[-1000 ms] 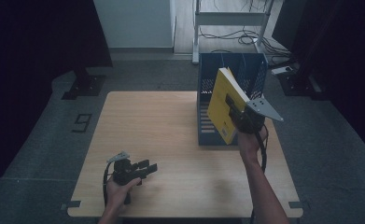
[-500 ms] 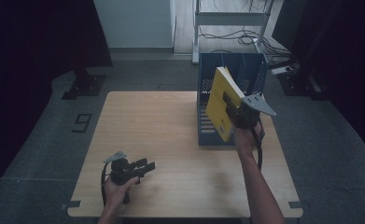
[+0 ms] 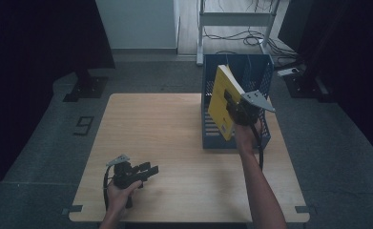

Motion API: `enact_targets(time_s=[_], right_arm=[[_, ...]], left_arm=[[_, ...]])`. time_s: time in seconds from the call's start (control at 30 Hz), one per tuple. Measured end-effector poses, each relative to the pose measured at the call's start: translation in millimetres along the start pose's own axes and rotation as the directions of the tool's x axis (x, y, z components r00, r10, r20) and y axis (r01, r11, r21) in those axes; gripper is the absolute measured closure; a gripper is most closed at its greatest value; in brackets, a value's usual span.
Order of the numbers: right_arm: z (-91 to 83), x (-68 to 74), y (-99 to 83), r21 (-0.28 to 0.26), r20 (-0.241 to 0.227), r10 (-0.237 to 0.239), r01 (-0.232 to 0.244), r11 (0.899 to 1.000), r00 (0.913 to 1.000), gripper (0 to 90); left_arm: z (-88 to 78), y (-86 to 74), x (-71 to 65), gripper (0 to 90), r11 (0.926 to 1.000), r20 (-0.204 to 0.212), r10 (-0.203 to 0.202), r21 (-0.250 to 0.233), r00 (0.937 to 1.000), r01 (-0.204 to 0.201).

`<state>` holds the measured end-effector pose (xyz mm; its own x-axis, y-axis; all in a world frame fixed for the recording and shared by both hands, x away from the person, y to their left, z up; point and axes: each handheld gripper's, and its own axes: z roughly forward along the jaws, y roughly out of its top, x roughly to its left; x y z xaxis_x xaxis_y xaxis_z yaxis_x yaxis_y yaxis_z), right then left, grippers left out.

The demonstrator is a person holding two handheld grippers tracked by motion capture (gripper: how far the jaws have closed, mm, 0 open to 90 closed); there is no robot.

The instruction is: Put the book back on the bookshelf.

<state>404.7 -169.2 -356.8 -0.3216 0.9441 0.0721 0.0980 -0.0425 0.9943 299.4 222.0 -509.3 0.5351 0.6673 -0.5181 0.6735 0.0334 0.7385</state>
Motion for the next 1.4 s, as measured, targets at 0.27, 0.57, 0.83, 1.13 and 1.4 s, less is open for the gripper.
enact_targets(time_s=[0.27,0.57,0.83,1.13,1.4], right_arm=[[12.6,0.8,-3.0,0.014,0.017,-0.001,0.001,1.0,0.9998,74.7],[24.4,1.1,-5.4,0.026,0.032,-0.007,0.006,1.0,0.9995,74.6],[32.6,3.2,-6.7,0.026,0.039,-0.007,0.006,1.0,0.9992,74.7],[42.1,3.0,-10.0,0.038,0.057,-0.015,0.013,0.999,0.9983,74.6],[49.3,3.2,-12.3,0.035,0.076,-0.02,0.017,0.999,0.9969,74.6]], left_arm=[[-0.3,0.1,0.6,42.1,1.0,0.012,-0.007,0.001,0.9999,0.007],[3.5,0.0,-2.4,41.5,0.9995,0.03,-0.002,0.03,0.9996,0.001],[2.3,0.3,-1.6,41.5,0.9995,0.023,0.001,0.032,0.9997,-0.001],[3.3,0.1,-1.5,41.4,0.9992,0.022,0.001,0.04,0.9998,-0.002],[4.1,-0.1,-1.2,41.4,0.9989,0.024,0.001,0.046,0.9997,-0.003]])
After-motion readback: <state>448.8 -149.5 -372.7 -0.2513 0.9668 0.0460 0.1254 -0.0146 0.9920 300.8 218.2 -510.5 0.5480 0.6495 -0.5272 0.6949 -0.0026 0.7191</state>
